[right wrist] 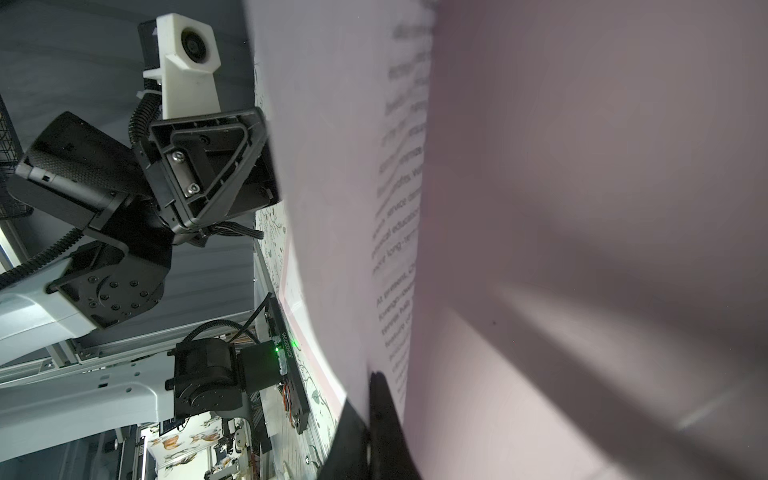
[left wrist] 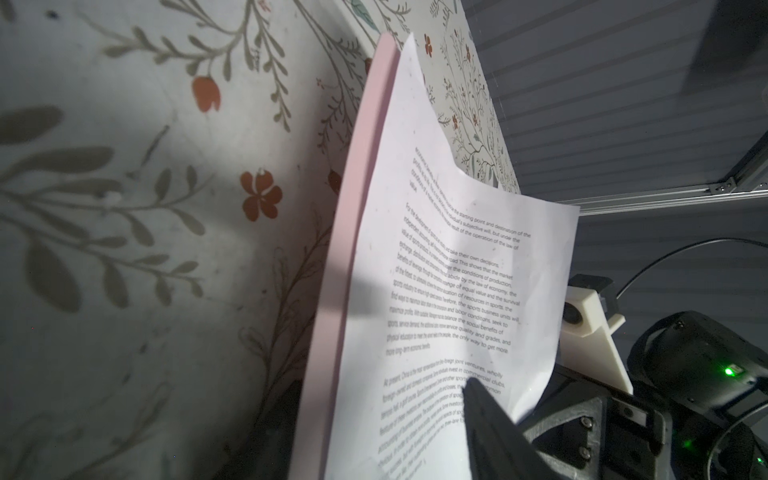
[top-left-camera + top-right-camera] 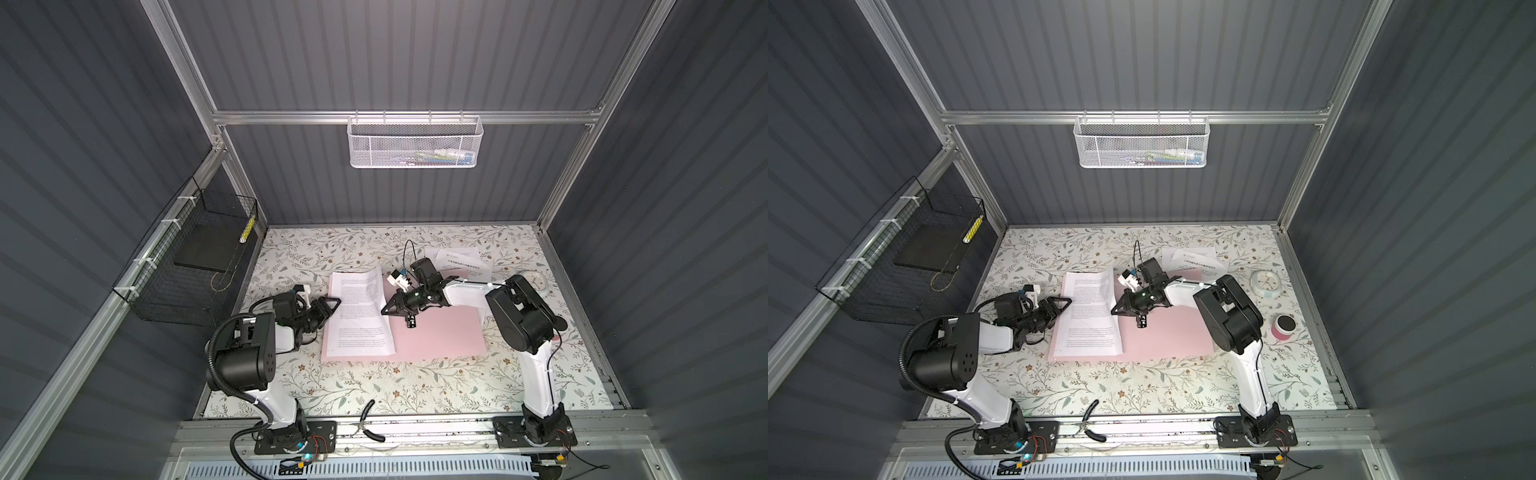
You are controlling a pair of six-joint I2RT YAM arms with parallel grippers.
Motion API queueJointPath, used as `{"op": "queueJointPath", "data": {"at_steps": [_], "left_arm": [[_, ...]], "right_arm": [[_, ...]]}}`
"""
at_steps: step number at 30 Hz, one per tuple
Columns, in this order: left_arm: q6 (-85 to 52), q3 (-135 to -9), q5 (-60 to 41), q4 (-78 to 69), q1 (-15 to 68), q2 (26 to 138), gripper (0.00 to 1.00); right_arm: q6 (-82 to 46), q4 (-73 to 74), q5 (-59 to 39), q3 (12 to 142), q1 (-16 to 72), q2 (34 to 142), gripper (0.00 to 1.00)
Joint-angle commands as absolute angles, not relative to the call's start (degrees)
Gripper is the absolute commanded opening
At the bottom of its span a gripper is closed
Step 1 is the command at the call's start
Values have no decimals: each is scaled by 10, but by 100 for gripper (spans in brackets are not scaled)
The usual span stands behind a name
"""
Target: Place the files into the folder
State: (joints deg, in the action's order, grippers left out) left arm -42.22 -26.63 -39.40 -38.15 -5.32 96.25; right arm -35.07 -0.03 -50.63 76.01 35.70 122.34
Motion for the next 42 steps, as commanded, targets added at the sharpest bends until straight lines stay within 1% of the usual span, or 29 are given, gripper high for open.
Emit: {"op": "queueJointPath", "data": {"at_steps": [1,3,12,16,27,42], "left_arm": [[-411,-276,-391,-372,-50,965,61],[-411,-276,-391,-372,-50,964,62],[-407,-275,-385,-362,-50,955,64],[-410,-276,-384,-362,-50,956,64],[-410,-276,-381,-359,-50,954,65],[-409,-272,-380,-363,-49,952,65]], "right_arm": [[-345,-6,-517,768,364,1239,0],[-353,-2,-514,768,365,1242,0],[-375,-19,-435,754,353,1227,0],[-383,-18,-425,753,353,1232,0],[-459,34,-417,716,356,1222,0],[-487,42,-423,715,374,1214,0]]}}
